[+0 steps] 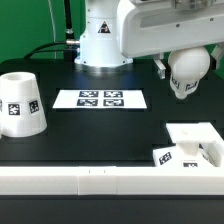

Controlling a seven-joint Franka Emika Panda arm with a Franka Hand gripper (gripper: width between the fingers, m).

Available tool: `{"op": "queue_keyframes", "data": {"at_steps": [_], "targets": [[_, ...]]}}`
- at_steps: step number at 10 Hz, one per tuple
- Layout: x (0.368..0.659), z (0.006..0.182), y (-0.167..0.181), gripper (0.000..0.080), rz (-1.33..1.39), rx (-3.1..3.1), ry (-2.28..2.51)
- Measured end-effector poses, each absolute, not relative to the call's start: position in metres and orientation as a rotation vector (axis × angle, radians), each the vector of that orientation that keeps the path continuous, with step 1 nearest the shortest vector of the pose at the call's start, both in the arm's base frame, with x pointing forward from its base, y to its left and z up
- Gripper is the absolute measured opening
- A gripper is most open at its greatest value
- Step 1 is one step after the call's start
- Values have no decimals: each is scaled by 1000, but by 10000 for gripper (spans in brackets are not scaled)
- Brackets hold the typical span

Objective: Assemble lamp

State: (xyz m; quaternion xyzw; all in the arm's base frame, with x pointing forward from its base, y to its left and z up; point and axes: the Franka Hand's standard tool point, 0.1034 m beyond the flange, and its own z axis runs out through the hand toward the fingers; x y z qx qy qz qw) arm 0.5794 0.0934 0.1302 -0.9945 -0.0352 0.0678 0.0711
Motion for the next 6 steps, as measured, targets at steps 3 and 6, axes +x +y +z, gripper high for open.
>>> {"op": "queue_keyframes", "data": {"at_steps": [3, 6], "targets": [[587, 126, 87, 577, -137, -3020, -137], [608, 141, 88, 577, -420, -3023, -251]]}}
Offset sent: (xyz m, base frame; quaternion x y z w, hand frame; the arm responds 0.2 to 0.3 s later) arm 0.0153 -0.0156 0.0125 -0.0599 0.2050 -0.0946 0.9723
